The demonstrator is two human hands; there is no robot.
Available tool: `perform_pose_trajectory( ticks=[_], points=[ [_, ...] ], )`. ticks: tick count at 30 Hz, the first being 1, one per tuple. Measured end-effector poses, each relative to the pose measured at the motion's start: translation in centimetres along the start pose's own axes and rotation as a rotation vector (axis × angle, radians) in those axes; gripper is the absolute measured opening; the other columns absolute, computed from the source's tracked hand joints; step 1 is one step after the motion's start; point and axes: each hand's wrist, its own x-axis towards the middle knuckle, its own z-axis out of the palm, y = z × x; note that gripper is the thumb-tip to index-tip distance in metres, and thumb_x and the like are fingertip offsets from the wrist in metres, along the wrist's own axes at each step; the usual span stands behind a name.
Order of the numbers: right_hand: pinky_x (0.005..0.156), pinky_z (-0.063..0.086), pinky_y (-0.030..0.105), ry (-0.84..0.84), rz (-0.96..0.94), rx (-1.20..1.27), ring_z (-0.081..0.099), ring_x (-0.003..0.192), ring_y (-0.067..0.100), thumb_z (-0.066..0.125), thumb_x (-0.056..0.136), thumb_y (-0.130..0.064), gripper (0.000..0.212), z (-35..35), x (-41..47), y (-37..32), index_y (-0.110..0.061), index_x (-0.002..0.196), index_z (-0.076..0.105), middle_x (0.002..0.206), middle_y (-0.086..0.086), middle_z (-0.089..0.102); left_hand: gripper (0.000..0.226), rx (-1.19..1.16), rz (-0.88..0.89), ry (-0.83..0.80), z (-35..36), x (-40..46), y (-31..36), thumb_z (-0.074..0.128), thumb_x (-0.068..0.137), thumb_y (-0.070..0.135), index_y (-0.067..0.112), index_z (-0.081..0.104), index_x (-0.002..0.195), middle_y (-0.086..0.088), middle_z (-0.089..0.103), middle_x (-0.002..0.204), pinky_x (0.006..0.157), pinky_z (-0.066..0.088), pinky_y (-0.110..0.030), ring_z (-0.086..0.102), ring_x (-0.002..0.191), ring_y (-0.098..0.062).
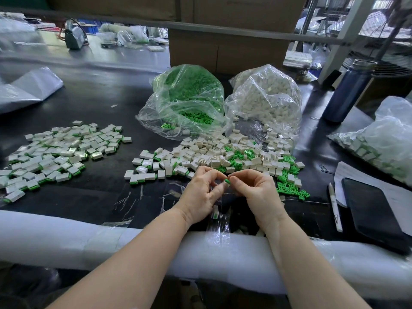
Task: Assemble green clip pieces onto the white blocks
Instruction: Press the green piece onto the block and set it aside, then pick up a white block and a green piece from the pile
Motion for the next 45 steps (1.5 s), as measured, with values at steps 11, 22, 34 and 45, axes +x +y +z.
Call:
perform_pose_trajectory(
  ticks=[11,22,34,45],
  points=[
    [0.069,0.052,0.027,0.017,-0.088,-0.266,0.061,0.071,0.017,0.064,0.085,-0.007,0.009,0.5,0.0,-0.1,-0.014,0.079,0.065,0.075,0.005,0.066,0.005,0.039,0.006,0.027,0.1,0.0,0.0,0.059,0.090,0.018,0.019,0.061,0.094,0.007,0.048,0.095,0.076,0.049,-0.017,0.053,0.080,-0.010],
    [0.099,0.028,0.034,0.496,0.044,-0.851,0.038,0.121,0.022,0.058,0.089,-0.016,0.026,-1.2,0.7,0.7,-0.018,0.115,0.062,0.125,0.002,0.053,0.025,0.206,-0.043,0.436,0.0,0.0,-0.2,0.060,0.088,0.006,0.015,0.068,0.111,0.005,0.057,0.093,0.071,0.036,0.005,0.051,0.076,-0.004],
    [0.114,0.012,0.038,0.370,0.234,-1.136,0.025,0.135,0.020,0.038,0.099,-0.034,0.031,-0.8,0.8,1.0,-0.032,0.125,0.054,0.151,-0.006,0.031,0.045,0.455,-0.275,0.350,0.3,0.2,-0.7,0.058,0.090,0.018,0.003,0.048,0.132,-0.006,0.030,0.133,0.103,0.024,-0.020,0.028,0.127,-0.020],
    [0.075,0.033,0.030,0.424,-0.042,-0.962,0.046,0.089,0.020,0.055,0.092,-0.013,0.013,-0.8,0.6,0.7,-0.017,0.097,0.066,0.098,0.003,0.067,0.027,0.537,-0.127,0.346,0.3,-0.2,-0.2,0.060,0.087,0.020,0.018,0.061,0.114,0.000,0.040,0.119,0.101,0.023,-0.025,0.033,0.117,-0.019]
  ],
)
